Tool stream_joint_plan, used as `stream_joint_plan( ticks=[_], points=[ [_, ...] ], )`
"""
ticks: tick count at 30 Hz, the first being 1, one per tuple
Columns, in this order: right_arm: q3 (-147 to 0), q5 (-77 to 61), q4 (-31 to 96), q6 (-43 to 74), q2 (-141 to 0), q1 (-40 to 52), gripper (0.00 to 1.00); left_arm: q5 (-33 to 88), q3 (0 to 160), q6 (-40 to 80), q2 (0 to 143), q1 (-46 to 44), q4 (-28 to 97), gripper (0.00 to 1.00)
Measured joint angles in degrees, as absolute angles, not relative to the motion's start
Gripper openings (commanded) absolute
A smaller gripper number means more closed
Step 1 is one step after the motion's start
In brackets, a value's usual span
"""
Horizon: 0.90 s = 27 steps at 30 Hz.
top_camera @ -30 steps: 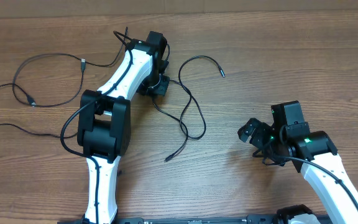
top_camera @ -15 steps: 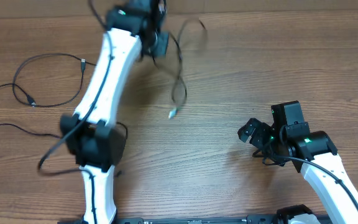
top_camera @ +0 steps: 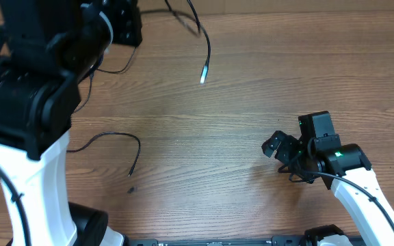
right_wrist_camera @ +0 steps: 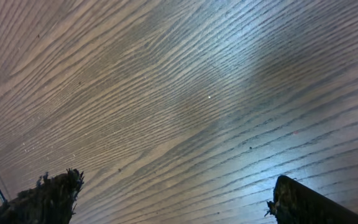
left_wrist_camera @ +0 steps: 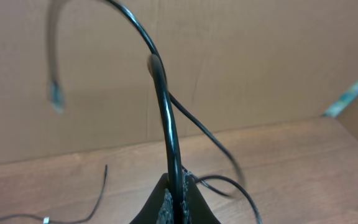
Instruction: Untangle cables
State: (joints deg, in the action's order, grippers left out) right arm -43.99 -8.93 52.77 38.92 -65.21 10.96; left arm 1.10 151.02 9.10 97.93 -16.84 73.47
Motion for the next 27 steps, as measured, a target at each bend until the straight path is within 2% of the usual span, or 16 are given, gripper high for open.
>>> stream_joint_plan(
  ticks=[10,14,22,27],
  points=[
    [-44.0,-12.3,51.7,38.6,-65.2,11.0,1.0,2.2,151.0,1.3,99.3,-16.9,90.5,0.04],
    [-44.0,-16.9,48.5,37.0,-65.2,11.0,1.0,2.8,151.0,-1.3,100.1,-16.9,92.7,0.04],
    [-44.0,-36.0,32.9,33.0,-65.2,11.0,1.0,9.3,150.9,-6.5,100.2,-17.6,95.1,0.04],
    [-44.2,-46.2,20.1,35.8,-65.2,11.0,1.0,11.0,150.9,-7.9,100.2,-20.2,96.3,0.04]
  ],
)
